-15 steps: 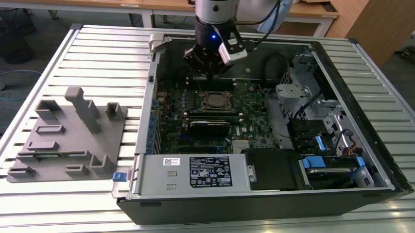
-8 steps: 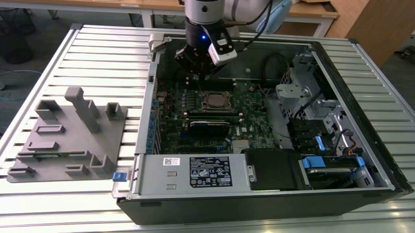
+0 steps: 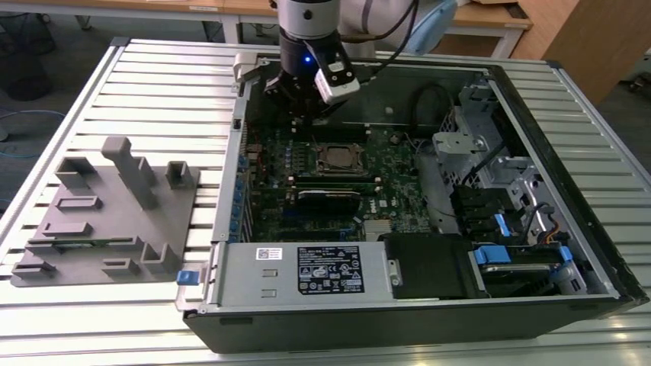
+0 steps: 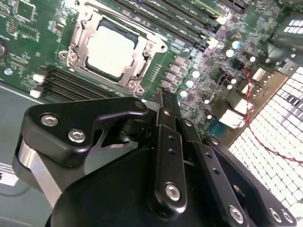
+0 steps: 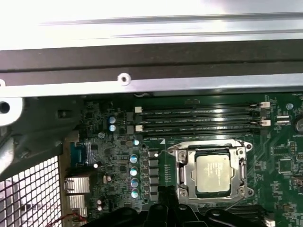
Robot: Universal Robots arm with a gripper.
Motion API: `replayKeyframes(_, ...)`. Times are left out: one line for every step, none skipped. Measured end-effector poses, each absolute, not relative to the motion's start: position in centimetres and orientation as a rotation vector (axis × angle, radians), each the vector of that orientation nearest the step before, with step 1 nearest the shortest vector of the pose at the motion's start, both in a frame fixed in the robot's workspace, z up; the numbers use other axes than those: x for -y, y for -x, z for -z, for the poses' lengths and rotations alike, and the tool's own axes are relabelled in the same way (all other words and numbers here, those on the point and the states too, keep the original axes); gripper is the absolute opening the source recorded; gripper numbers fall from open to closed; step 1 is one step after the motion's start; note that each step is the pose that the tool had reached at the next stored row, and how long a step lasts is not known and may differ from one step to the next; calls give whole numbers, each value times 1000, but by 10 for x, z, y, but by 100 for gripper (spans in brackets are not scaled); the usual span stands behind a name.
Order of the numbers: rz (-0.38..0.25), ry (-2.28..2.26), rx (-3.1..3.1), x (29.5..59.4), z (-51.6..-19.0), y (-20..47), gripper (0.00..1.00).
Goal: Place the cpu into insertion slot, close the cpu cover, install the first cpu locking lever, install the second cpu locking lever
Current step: 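Install the first cpu locking lever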
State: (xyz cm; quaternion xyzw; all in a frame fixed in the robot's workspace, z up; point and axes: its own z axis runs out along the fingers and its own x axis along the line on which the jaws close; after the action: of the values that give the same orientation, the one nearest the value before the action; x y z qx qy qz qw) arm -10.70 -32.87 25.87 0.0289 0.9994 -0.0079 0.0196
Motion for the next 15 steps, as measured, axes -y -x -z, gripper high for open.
replayKeyframes(26,-90,-3101,329,-259,108,11)
replayKeyframes(27,-90,-3101,329,-258,109,11)
replayKeyframes(28,-90,-3101,329,-258,110,11)
replayKeyframes(28,-90,-3101,329,-258,110,11)
replayKeyframes(28,-90,-3101,329,-258,110,11)
replayKeyframes(25,-89,-3101,329,-258,110,11)
replayKeyframes(10,-90,-3101,329,-258,110,11)
replayKeyframes(-11,-90,-3102,329,-258,110,11)
replayKeyframes(-28,-91,-3102,329,-258,110,11)
replayKeyframes(-45,-91,-3102,329,-258,110,11)
replayKeyframes(-64,-91,-3102,329,-258,110,11)
replayKeyframes(-85,-92,-3102,329,-258,110,11)
replayKeyframes(-108,-92,-3101,329,-258,110,11)
replayKeyframes(-133,-93,-3101,329,-258,110,11)
replayKeyframes(-149,-93,-3101,329,-258,110,11)
